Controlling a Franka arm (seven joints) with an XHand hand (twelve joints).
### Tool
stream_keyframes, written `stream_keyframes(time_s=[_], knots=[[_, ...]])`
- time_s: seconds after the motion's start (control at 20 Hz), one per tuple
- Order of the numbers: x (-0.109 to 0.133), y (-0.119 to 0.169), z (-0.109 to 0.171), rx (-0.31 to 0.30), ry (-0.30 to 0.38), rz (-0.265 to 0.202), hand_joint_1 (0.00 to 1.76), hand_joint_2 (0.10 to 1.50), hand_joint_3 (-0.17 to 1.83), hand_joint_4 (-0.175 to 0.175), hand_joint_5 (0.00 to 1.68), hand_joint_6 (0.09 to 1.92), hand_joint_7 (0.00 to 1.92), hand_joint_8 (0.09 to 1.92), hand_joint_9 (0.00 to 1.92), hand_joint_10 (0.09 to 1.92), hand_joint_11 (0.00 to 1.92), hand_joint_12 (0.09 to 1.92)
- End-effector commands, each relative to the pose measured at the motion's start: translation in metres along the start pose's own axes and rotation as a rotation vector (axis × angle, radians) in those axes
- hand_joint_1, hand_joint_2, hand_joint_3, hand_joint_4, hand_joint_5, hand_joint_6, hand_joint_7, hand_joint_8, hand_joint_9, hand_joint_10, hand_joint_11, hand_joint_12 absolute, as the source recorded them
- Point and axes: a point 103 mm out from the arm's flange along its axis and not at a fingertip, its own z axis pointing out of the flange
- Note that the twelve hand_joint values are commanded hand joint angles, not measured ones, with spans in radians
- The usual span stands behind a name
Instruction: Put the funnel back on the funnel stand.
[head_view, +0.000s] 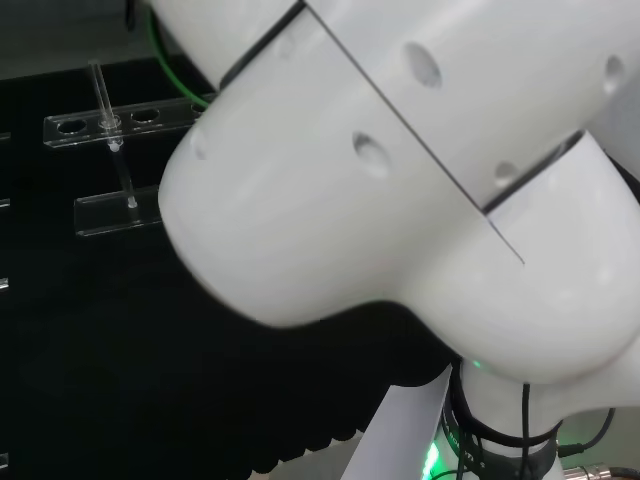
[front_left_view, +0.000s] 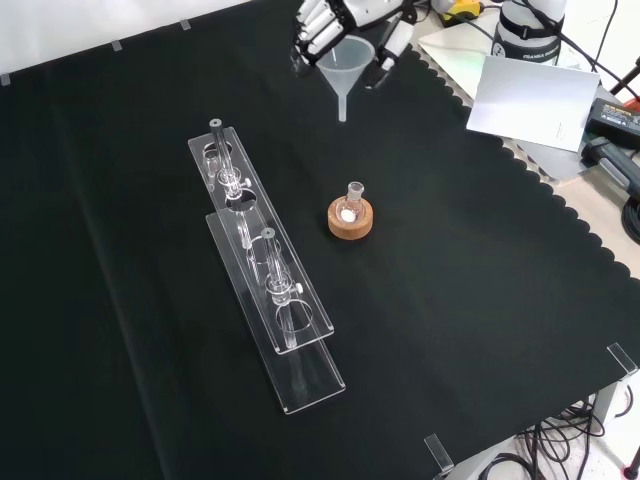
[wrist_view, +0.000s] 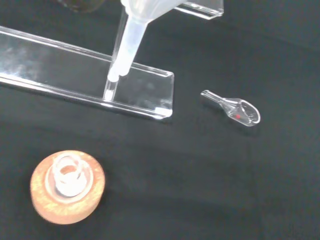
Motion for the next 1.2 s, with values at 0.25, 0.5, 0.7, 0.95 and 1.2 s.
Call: stream_keyframes(time_s=[0.25, 0.5, 0.7, 0.95, 1.2], knots=[[-0.05, 0.051, -0.021, -0.026, 0.019, 0.037, 0.87, 1.15, -0.17, -0.024, 0.57, 0.48, 0.43, 0.69, 0.77, 0.5, 0.6, 1.23], [-0.055, 0.078, -0.032, -0.049, 0.024, 0.031, 0.87, 1.15, -0.17, -0.025, 0.56, 0.48, 0.43, 0.69, 0.77, 0.5, 0.6, 1.23], [-0.054, 0.099, -0.037, -0.057, 0.043, 0.018, 0.87, 1.15, -0.17, -0.026, 0.56, 0.49, 0.43, 0.69, 0.77, 0.5, 0.61, 1.23], [-0.046, 0.123, -0.034, -0.071, 0.059, 0.007, 0.87, 1.15, -0.17, -0.027, 0.56, 0.49, 0.43, 0.69, 0.77, 0.5, 0.61, 1.22], [-0.041, 0.148, -0.024, -0.067, 0.073, 0.004, 0.87, 1.15, -0.17, -0.028, 0.56, 0.49, 0.43, 0.69, 0.78, 0.5, 0.62, 1.22]])
